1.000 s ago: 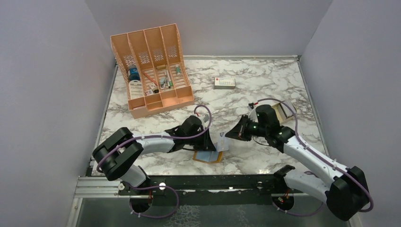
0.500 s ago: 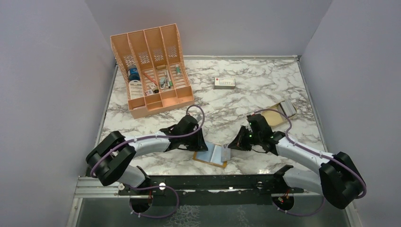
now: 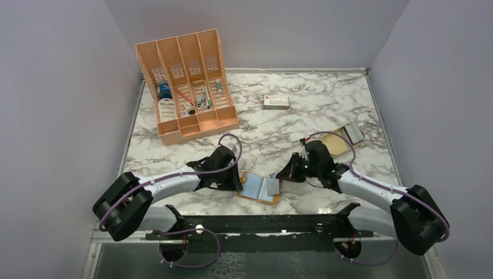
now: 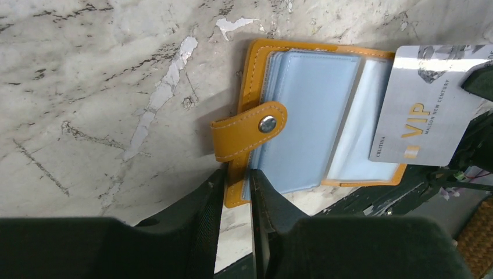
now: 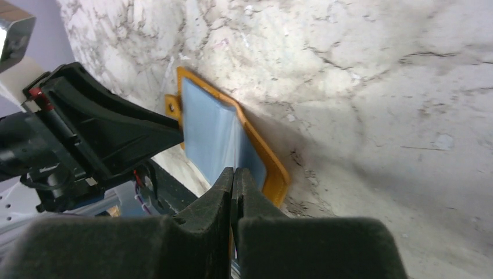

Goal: Put the credit cards into the card holder
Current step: Insert the credit card into the card holder.

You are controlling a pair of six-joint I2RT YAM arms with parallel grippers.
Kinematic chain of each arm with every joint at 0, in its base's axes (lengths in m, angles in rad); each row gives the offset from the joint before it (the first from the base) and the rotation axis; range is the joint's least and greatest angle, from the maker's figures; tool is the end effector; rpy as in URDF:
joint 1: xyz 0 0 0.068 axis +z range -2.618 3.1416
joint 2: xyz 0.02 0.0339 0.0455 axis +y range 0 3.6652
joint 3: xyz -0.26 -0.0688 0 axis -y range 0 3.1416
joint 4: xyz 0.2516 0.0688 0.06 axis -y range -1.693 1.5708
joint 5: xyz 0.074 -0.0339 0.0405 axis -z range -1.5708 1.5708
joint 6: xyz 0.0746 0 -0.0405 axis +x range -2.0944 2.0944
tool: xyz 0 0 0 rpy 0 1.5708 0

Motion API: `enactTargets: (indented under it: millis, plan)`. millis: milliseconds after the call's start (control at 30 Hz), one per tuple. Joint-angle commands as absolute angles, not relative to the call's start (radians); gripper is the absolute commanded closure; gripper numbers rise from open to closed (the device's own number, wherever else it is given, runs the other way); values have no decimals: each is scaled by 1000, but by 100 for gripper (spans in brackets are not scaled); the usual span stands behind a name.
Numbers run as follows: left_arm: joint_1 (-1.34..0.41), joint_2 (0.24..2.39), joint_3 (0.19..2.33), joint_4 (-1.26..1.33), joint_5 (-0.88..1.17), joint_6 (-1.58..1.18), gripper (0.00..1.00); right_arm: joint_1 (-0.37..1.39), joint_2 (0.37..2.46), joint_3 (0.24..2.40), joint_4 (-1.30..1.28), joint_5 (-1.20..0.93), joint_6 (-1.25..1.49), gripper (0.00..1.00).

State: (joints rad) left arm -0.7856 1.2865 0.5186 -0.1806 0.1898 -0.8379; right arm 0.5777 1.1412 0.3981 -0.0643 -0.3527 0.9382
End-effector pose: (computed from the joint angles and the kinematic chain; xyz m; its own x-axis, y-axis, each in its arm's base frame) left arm 0.1707 -0.1907 0.1118 -0.9583 -0.0737 -0.2760 0.0897 0.8396 -0.5358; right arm 0.1846 0.1511 0.1198 -0.9325 0.2956 -0.2075 0.0668 0.7059 0.7052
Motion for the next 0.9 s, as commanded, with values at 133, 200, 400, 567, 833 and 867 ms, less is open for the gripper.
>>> enactTargets:
  millis: [133, 200, 400, 567, 833, 867]
  plan:
    - [-784, 1260, 468, -154, 214, -854, 74, 670, 1165, 376, 71, -337, 981, 99]
    - [-784, 1266, 466, -150, 221, -857, 76, 675, 1174, 376, 58, -319, 982, 99]
    - [-784, 1246, 453, -140, 246, -871, 83, 677, 1158, 378, -6, -239, 984, 99]
    - [-784, 1234, 439, -104, 280, -888, 88, 678, 1163, 354, 40, -229, 1002, 99]
    - [-784, 1264, 421, -63, 306, -903, 94, 678, 1190, 312, 168, -297, 991, 99]
    - [-784, 1267, 422, -63, 309, -903, 95, 678, 1188, 312, 172, -301, 988, 99]
